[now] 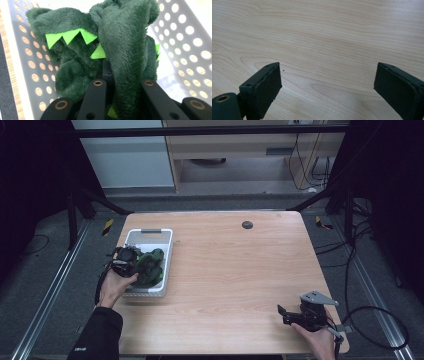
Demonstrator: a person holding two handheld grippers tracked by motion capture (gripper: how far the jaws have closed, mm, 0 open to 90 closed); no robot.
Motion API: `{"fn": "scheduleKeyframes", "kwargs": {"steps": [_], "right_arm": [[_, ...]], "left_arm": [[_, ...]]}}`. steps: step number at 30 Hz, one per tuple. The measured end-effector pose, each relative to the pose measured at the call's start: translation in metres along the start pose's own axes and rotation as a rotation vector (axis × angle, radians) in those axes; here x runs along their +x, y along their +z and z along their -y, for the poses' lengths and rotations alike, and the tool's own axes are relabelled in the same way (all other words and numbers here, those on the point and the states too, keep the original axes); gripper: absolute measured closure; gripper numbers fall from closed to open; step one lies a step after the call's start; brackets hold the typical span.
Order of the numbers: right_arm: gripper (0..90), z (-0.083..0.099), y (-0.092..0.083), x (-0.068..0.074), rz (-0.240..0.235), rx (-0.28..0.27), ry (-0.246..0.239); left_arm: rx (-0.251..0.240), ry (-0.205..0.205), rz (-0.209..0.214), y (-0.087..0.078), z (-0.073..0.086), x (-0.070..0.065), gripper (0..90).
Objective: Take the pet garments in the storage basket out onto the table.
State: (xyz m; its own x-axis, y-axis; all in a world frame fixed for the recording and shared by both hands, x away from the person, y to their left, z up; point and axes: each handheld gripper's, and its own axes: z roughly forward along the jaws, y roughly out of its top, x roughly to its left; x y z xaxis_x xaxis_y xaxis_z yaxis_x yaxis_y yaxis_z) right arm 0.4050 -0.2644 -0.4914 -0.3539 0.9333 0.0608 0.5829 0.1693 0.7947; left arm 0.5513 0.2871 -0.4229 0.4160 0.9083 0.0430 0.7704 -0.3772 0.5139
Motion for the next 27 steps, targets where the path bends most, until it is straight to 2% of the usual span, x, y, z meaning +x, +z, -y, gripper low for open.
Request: {"fn": "scheduleKeyframes", "kwargs": {"steps": [6,11,17,27], "right_arm": [[7.4,0.000,-0.001,0.001,-0.005,0.003,0.008],[7.4,0.000,0.000,0.000,-0.003,0.004,0.002],[7.4,0.000,0.000,0.000,-0.004,0.004,0.004],[7.4,0.000,-0.001,0.000,-0.002,0.006,0.008]], "left_arm": [[-0.031,-0.012,0.034,-0.012,0.000,0.001,83.0],[-0.069,-0.010,0.044,-0.027,-0.003,0.000,83.4],[-0.092,0.025,0.052,-0.048,-0.008,-0.003,83.8],[-0.140,0.068,0.039,-0.079,-0.015,-0.009,83.9]]}}
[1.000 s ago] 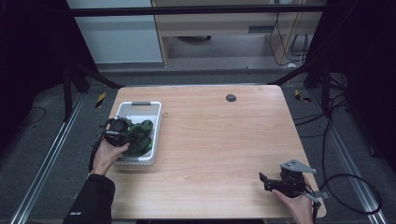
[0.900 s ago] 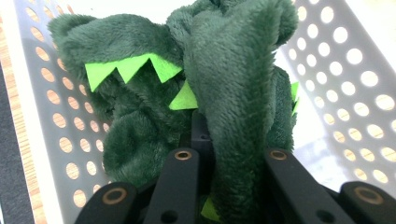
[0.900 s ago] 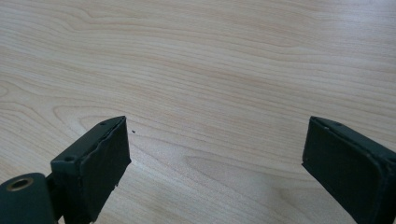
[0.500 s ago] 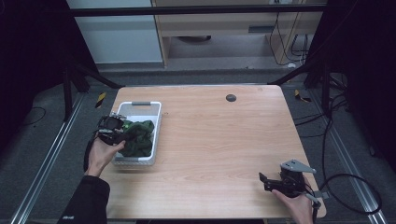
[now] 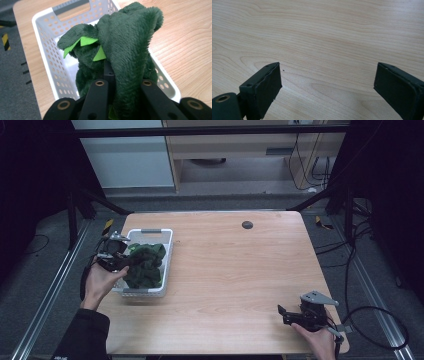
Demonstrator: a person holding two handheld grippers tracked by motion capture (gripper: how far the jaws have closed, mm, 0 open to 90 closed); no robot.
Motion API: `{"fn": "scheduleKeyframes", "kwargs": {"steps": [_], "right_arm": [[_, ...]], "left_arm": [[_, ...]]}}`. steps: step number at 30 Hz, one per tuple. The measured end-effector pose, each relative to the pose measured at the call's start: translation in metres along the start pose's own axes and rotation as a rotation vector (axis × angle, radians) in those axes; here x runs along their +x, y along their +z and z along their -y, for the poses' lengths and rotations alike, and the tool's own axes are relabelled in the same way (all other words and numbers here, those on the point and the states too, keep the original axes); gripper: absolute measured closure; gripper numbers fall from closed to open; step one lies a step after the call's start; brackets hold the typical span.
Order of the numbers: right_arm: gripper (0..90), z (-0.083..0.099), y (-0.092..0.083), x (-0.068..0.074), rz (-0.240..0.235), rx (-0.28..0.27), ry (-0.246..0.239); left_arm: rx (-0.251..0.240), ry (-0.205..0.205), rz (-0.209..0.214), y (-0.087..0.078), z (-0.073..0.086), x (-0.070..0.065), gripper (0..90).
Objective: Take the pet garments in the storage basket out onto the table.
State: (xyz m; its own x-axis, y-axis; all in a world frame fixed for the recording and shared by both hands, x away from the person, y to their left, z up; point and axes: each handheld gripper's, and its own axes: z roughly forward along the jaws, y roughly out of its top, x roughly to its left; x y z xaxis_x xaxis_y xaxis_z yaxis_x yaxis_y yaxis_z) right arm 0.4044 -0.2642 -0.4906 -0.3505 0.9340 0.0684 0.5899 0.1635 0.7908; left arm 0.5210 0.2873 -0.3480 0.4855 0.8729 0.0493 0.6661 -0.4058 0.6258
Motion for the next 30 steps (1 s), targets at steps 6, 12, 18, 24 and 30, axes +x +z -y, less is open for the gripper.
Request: {"fn": "scheduleKeyframes", "kwargs": {"steps": [6,12,18,24,30], "right_arm": [[7.4,0.000,0.000,0.000,0.000,-0.001,0.002],[7.4,0.000,0.000,0.000,0.003,-0.004,-0.004],[7.4,0.000,0.000,0.000,0.004,-0.005,-0.005],[7.4,0.000,0.000,0.000,0.003,-0.005,-0.006],[7.4,0.000,-0.001,0.000,0.001,-0.009,-0.004]], "left_arm": [[-0.021,0.017,0.000,-0.014,-0.006,-0.003,83.9],[-0.034,0.030,-0.004,-0.024,-0.010,-0.005,84.0],[-0.042,0.048,-0.003,-0.033,-0.014,-0.007,84.0],[-0.048,0.071,0.009,-0.043,-0.018,-0.012,84.0],[-0.041,0.101,0.018,-0.051,-0.021,-0.018,84.0]]}}
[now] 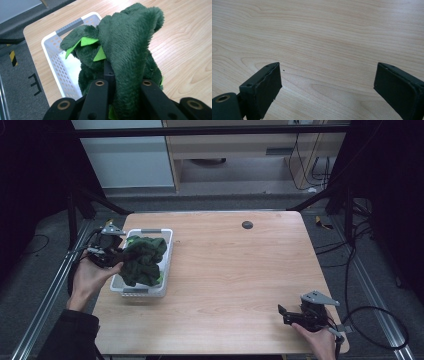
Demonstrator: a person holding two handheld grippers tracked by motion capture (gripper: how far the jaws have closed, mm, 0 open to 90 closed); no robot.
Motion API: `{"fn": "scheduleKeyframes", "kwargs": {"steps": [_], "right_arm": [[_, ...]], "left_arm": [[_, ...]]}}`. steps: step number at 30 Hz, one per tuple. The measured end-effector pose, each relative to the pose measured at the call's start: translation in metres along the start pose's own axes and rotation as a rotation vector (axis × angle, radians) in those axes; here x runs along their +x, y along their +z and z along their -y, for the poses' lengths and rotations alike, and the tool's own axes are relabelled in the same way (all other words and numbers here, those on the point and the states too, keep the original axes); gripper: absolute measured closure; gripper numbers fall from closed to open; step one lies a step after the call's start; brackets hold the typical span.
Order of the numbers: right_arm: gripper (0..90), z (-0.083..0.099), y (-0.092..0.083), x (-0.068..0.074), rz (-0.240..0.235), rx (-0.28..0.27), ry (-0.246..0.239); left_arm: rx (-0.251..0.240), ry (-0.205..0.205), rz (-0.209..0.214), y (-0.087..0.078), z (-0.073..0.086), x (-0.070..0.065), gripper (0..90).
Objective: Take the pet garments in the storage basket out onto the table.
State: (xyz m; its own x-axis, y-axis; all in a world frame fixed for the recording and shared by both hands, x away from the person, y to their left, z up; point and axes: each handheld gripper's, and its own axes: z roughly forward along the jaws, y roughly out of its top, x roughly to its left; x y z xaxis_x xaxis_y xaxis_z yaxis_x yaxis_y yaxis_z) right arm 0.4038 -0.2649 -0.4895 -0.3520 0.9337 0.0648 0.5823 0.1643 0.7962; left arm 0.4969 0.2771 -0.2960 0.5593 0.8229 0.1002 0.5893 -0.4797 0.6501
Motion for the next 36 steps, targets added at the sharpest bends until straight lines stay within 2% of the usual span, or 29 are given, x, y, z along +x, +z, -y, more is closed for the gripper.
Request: {"fn": "scheduleKeyframes", "kwargs": {"steps": [5,11,18,36], "right_arm": [[7.4,0.000,0.000,0.000,0.000,-0.001,-0.001],[7.4,0.000,-0.001,0.000,0.001,-0.004,-0.001],[7.4,0.000,-0.001,-0.001,0.003,-0.009,-0.002],[7.4,0.000,-0.003,-0.002,0.004,-0.019,-0.001]], "left_arm": [[-0.010,0.019,0.024,-0.007,-0.004,-0.007,84.0],[-0.003,0.074,0.048,-0.012,-0.013,-0.020,84.0],[-0.007,0.118,0.071,-0.015,-0.023,-0.035,83.9],[0.006,0.210,0.117,-0.009,-0.043,-0.071,83.9]]}}
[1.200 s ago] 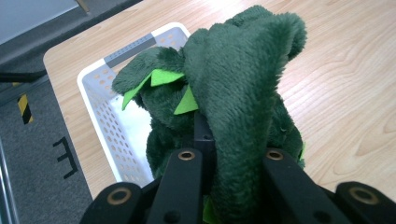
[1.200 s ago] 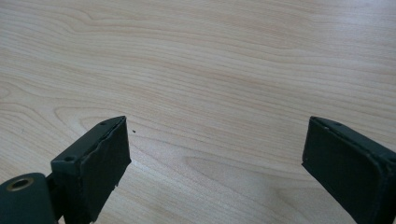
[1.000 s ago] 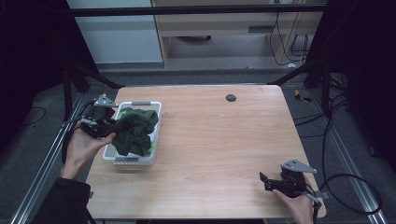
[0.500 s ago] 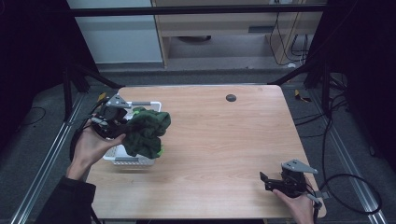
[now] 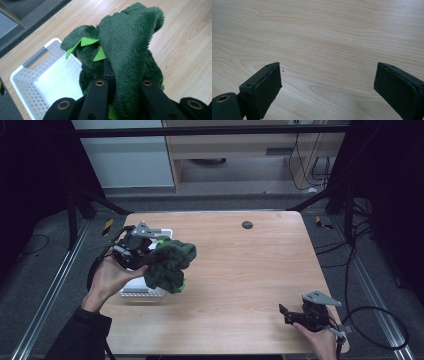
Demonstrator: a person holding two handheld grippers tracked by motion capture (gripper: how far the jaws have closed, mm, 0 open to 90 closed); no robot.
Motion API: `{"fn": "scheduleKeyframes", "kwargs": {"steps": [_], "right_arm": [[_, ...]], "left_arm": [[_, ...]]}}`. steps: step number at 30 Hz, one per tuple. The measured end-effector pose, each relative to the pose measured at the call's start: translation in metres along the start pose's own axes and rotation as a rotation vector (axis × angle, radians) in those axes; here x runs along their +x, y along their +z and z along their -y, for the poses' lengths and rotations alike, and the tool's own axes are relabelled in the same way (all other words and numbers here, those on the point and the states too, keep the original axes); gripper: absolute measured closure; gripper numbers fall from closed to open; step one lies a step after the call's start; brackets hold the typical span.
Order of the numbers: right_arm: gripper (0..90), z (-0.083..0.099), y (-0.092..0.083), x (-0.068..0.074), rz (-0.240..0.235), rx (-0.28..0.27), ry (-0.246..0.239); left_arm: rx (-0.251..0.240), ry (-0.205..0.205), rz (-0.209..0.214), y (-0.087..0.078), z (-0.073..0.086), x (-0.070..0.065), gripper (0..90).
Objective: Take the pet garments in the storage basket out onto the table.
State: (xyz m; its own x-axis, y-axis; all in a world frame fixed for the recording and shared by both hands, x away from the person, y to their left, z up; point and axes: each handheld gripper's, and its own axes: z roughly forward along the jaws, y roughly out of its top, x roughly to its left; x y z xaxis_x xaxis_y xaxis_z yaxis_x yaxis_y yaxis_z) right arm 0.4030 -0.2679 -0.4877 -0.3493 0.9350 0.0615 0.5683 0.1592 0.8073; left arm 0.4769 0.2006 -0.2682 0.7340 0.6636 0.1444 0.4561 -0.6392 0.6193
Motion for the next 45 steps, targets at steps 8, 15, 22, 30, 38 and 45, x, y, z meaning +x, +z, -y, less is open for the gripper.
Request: {"fn": "scheduleKeyframes", "kwargs": {"steps": [8,15,22,30,38,45], "right_arm": [[7.4,0.000,0.000,0.000,0.000,0.000,0.001],[7.5,0.000,0.000,0.000,0.000,0.000,0.001],[7.5,0.000,-0.001,-0.001,0.001,-0.002,0.000],[7.5,0.000,-0.002,0.000,-0.002,-0.002,0.009],[7.5,0.000,-0.001,0.000,-0.005,0.000,0.009],[7.5,-0.001,-0.002,0.000,-0.001,-0.004,0.003]], "left_arm": [[0.002,0.044,0.032,0.010,-0.014,-0.015,83.8],[0.010,0.078,0.056,0.021,-0.026,-0.028,83.8],[0.018,0.106,0.076,0.030,-0.034,-0.039,83.8],[0.037,0.147,0.106,0.045,-0.042,-0.053,83.7],[0.050,0.170,0.140,0.060,-0.046,-0.066,83.5],[0.070,0.184,0.159,0.075,-0.050,-0.075,83.5]]}}
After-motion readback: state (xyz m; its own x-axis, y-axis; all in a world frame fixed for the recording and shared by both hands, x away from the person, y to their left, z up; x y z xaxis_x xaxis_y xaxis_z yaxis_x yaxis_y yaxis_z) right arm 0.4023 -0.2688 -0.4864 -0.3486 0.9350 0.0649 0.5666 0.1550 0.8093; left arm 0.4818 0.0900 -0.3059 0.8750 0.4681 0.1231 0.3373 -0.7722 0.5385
